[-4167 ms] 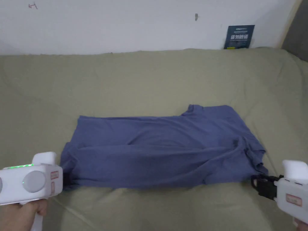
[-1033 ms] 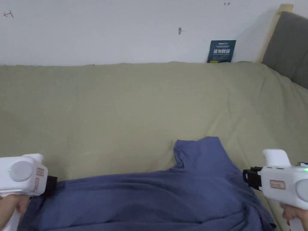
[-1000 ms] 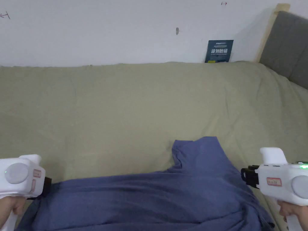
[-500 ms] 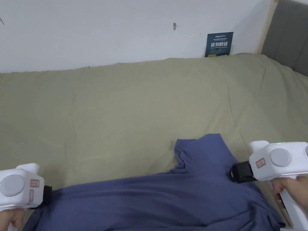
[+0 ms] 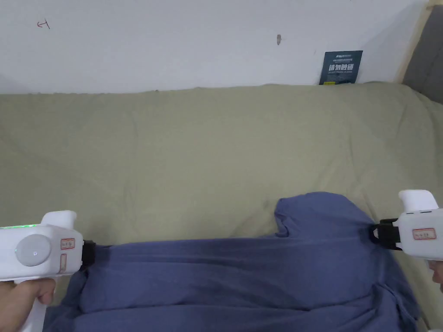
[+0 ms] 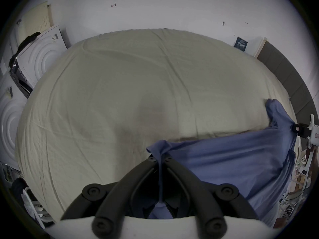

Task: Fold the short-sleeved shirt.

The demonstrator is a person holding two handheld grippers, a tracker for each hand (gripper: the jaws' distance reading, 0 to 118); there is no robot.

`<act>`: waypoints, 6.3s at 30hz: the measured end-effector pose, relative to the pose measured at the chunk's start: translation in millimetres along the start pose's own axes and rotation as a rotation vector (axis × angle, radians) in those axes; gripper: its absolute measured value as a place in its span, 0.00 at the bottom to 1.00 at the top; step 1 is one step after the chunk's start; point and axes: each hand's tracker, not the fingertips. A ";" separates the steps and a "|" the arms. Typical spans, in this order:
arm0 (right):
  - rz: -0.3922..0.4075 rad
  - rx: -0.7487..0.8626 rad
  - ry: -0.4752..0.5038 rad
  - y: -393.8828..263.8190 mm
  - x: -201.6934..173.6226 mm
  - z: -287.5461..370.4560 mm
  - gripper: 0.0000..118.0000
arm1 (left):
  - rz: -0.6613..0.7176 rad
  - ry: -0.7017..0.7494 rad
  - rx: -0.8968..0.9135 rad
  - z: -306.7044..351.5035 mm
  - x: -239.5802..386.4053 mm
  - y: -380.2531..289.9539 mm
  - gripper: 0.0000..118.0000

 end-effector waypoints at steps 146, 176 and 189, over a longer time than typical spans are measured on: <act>-0.054 0.570 -0.101 -234.8 -131.4 228.3 0.00 | -0.219 -0.124 -0.230 30.4 210.2 -112.2 0.95; -0.119 0.471 -0.038 -229.3 -139.5 211.7 0.00 | 0.247 -0.673 -0.287 -20.9 138.9 -143.2 0.00; -0.086 0.451 -0.001 -214.1 -158.0 197.7 0.00 | 0.176 -0.541 -0.069 90.3 30.1 -111.3 0.00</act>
